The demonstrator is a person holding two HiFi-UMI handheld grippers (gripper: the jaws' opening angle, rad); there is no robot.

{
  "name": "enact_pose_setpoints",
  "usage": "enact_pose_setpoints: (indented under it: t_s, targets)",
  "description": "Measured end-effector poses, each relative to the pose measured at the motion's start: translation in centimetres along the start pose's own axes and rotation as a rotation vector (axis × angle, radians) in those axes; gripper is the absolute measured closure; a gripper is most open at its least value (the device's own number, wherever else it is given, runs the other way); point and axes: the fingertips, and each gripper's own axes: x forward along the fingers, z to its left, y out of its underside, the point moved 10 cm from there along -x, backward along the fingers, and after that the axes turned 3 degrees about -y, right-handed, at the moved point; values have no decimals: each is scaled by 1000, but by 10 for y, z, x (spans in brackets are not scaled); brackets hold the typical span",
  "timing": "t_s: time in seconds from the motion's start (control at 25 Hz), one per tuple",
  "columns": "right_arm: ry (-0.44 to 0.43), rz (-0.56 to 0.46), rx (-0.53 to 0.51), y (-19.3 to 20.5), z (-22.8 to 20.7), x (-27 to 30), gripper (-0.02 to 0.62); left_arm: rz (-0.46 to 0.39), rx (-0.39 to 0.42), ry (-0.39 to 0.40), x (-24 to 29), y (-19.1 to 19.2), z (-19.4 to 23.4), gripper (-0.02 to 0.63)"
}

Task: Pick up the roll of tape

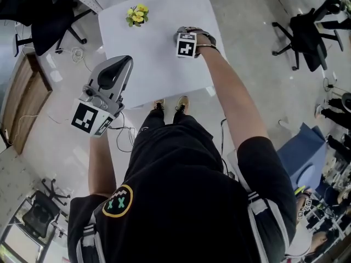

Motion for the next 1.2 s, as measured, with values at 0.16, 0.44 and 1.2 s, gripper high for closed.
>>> enact_pose_setpoints:
  t_s: [0.16,0.44,1.2]
  targets:
    - [-45,45,14,8,11,36,91,12,8,-6,-2,-2,3,588]
    - [-71,93,29,13,23,80,120,42,5,-8,-6,1,5,588]
    - [-29,125,-86,9,26,90,514,60,-11,-10,-3,4,0,588]
